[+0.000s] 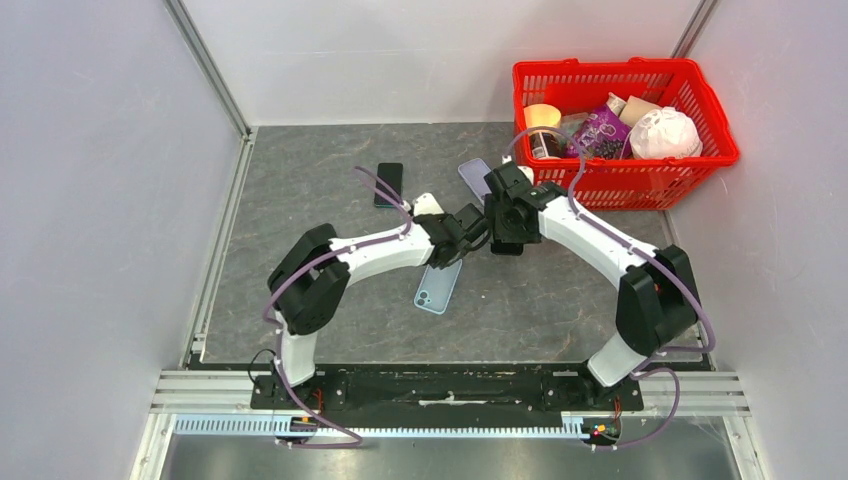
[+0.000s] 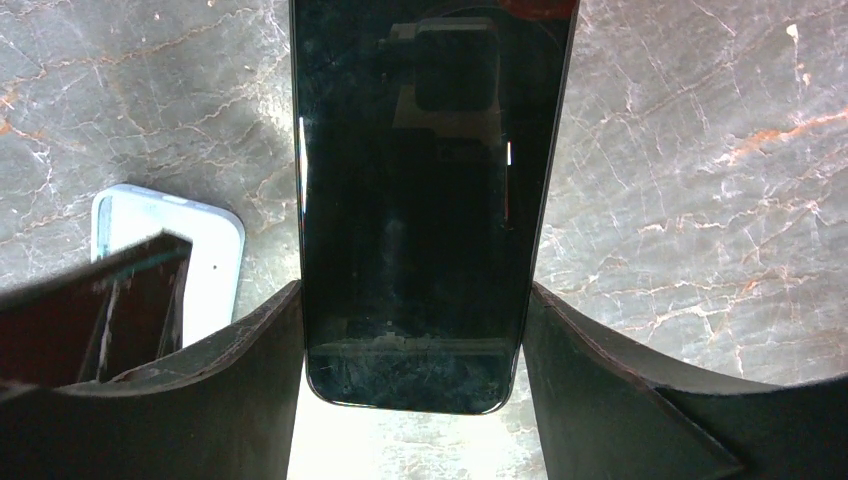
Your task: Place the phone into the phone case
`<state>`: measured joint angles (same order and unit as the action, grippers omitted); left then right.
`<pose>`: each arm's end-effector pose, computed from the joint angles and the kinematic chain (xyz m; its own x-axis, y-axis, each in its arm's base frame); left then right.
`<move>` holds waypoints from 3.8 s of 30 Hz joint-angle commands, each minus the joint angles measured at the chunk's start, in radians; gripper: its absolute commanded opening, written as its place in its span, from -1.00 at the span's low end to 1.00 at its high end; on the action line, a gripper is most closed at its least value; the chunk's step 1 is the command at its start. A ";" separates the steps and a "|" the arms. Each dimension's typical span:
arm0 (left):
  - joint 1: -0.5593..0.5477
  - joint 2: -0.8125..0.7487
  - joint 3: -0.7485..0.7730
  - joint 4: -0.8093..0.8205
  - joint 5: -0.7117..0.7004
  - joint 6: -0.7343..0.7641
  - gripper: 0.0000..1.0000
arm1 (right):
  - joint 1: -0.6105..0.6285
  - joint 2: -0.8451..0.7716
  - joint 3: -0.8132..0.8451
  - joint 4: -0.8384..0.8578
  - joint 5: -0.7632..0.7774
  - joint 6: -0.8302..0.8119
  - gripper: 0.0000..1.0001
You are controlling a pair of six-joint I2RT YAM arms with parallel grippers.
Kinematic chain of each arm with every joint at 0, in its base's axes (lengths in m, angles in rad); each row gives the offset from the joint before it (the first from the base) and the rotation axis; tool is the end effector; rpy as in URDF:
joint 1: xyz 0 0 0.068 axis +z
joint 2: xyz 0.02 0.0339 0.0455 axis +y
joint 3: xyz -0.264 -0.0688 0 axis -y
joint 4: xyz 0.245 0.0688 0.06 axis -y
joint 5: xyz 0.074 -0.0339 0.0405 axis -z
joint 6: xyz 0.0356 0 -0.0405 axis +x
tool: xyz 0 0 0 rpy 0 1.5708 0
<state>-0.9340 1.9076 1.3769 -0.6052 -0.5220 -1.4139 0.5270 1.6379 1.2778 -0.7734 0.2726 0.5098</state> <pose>0.2480 -0.3055 0.1953 -0.6493 -0.5620 -0.5125 -0.4433 0.8271 -0.3455 0.2935 0.1597 0.2486 -0.8717 0.0365 -0.4887 0.0453 0.9990 -0.0062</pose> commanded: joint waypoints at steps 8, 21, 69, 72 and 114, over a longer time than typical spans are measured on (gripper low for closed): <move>0.068 0.162 0.167 -0.168 -0.040 -0.200 -0.21 | -0.024 -0.152 -0.069 0.022 0.029 0.007 -0.33; 0.089 0.243 0.198 -0.173 -0.011 -0.172 -0.53 | -0.039 -0.164 -0.094 0.031 0.014 -0.006 -0.36; 0.227 -0.230 -0.298 -0.038 0.050 0.179 0.03 | -0.099 -0.148 -0.118 0.080 -0.079 -0.026 -0.41; 0.232 -0.193 -0.294 -0.021 0.063 0.185 -0.02 | -0.100 -0.150 -0.118 0.080 -0.078 -0.031 -0.41; 0.275 -0.334 -0.402 0.285 0.390 0.657 0.42 | -0.009 -0.157 -0.133 0.090 -0.107 0.028 -0.53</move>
<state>-0.6762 1.6459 0.9821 -0.3595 -0.1509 -0.7403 0.5026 1.5364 1.1389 -0.7048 0.1371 0.5102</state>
